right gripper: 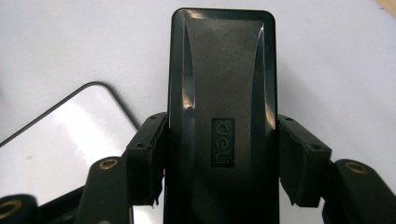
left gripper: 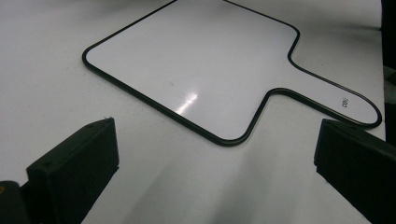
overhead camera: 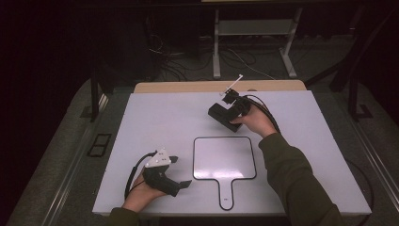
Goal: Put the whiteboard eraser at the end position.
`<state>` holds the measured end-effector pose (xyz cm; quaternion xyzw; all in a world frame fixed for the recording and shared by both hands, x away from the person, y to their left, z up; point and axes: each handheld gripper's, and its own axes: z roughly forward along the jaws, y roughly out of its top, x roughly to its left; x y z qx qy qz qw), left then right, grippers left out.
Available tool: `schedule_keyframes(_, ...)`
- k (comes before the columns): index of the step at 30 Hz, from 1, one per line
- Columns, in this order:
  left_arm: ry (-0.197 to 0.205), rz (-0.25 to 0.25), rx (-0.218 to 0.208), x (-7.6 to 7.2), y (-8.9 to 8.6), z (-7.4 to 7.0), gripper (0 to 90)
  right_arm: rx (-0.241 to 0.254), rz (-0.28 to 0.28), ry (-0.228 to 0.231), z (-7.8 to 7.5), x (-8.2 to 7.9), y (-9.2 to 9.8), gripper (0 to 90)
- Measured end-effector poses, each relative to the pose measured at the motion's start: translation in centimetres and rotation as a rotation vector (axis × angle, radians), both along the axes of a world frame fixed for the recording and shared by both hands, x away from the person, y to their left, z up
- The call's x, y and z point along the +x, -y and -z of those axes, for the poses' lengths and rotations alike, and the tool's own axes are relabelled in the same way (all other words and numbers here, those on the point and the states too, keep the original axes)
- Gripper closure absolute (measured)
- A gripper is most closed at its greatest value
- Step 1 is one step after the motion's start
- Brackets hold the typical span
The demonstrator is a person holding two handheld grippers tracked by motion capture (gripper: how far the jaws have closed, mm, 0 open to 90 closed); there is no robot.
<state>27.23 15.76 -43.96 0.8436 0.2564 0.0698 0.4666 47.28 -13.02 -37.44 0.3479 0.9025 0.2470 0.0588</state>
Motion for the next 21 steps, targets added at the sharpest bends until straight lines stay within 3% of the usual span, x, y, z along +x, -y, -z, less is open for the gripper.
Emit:
schedule_keyframes(8,0.003,0.002,-0.004,0.0,0.0,0.0,0.0,-0.002,0.044,-0.007,1.2,1.9,0.6,38.6)
schedule_keyframes(21,0.002,0.007,0.002,0.0,0.0,0.0,0.0,-0.048,0.022,-0.028,4.1,3.5,0.4,38.5)
